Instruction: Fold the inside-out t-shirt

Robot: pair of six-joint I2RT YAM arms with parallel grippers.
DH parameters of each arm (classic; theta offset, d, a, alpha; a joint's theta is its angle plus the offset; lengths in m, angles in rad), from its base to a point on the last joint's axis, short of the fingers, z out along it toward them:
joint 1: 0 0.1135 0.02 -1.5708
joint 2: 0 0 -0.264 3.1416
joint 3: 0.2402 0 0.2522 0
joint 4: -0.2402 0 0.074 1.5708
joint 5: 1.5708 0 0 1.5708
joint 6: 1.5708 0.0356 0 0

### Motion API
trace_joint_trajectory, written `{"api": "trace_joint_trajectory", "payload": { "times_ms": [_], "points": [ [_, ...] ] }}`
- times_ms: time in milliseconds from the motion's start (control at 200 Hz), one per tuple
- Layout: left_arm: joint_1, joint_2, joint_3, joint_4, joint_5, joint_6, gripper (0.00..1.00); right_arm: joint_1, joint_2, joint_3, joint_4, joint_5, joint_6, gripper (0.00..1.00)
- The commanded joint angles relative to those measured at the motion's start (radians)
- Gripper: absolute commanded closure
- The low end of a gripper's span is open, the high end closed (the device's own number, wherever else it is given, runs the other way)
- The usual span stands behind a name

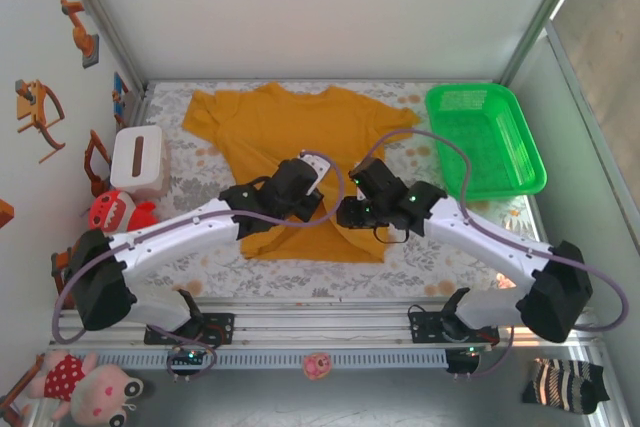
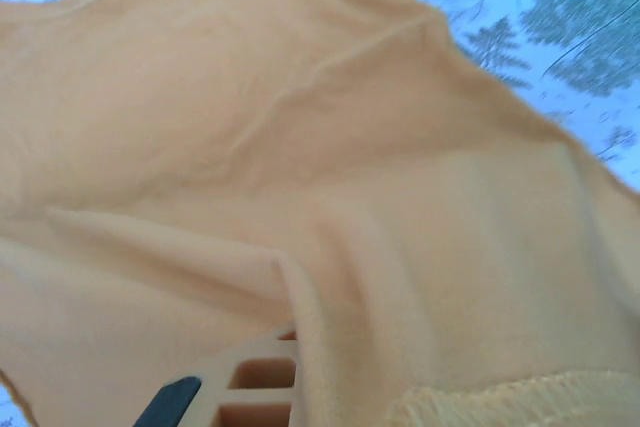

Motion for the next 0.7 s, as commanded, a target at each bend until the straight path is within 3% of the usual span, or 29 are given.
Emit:
{"api": "trace_joint_trajectory", "payload": {
  "times_ms": [0, 25, 275, 516, 696],
  "points": [
    [0.016, -0.015, 0.054, -0.128, 0.064, 0.029, 1.0, 0.073, -0.031, -0.055, 0.227, -0.015, -0.035, 0.92],
    [0.019, -0.015, 0.064, -0.138, 0.065, 0.03, 1.0, 0.1, -0.029, -0.058, 0.252, -0.006, -0.053, 1.0],
    [0.048, -0.017, 0.164, -0.217, 0.087, 0.054, 1.0, 0.309, 0.121, -0.052, 0.422, 0.146, -0.203, 1.0],
    [0.089, -0.03, 0.243, -0.265, 0.12, 0.065, 1.0, 0.333, 0.266, -0.056, 0.51, 0.172, -0.222, 1.0],
    [0.119, -0.032, 0.239, -0.249, 0.139, 0.065, 1.0, 0.333, 0.124, -0.147, 0.489, 0.259, -0.178, 1.0]
  ]
}}
